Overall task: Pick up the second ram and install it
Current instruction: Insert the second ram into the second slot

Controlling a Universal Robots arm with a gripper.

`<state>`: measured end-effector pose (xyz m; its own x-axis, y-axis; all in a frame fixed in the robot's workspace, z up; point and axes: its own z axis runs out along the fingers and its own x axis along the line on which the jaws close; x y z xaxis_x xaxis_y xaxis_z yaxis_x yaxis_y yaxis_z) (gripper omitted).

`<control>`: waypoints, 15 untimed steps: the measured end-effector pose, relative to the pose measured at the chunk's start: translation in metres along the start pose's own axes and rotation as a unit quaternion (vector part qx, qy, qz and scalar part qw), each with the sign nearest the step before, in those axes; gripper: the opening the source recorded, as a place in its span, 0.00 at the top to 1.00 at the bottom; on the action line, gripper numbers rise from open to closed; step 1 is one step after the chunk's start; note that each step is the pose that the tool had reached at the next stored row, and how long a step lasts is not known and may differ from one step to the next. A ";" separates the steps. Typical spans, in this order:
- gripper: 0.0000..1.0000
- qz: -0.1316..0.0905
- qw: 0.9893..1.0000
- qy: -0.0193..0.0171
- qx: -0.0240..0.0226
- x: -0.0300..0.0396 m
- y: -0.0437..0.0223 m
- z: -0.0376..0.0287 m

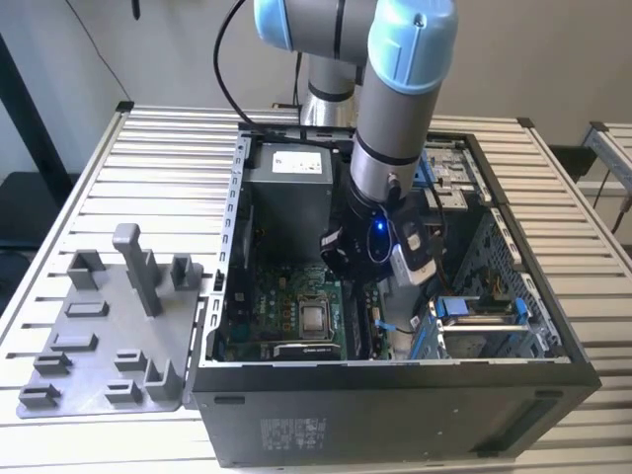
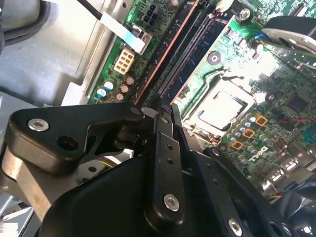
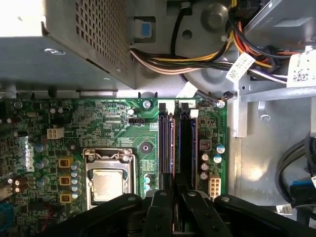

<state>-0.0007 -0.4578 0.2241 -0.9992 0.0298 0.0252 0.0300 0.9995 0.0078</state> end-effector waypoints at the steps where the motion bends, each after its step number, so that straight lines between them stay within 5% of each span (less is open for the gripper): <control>1: 0.86 0.000 1.000 0.000 0.000 0.0000 0.0000 0.0005; 15: 0.85 0.000 1.000 0.000 -0.003 -0.0003 -0.0001 0.0069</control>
<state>-0.0006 -0.4578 0.2172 -0.9992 0.0297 0.0254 0.0300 0.9995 0.0129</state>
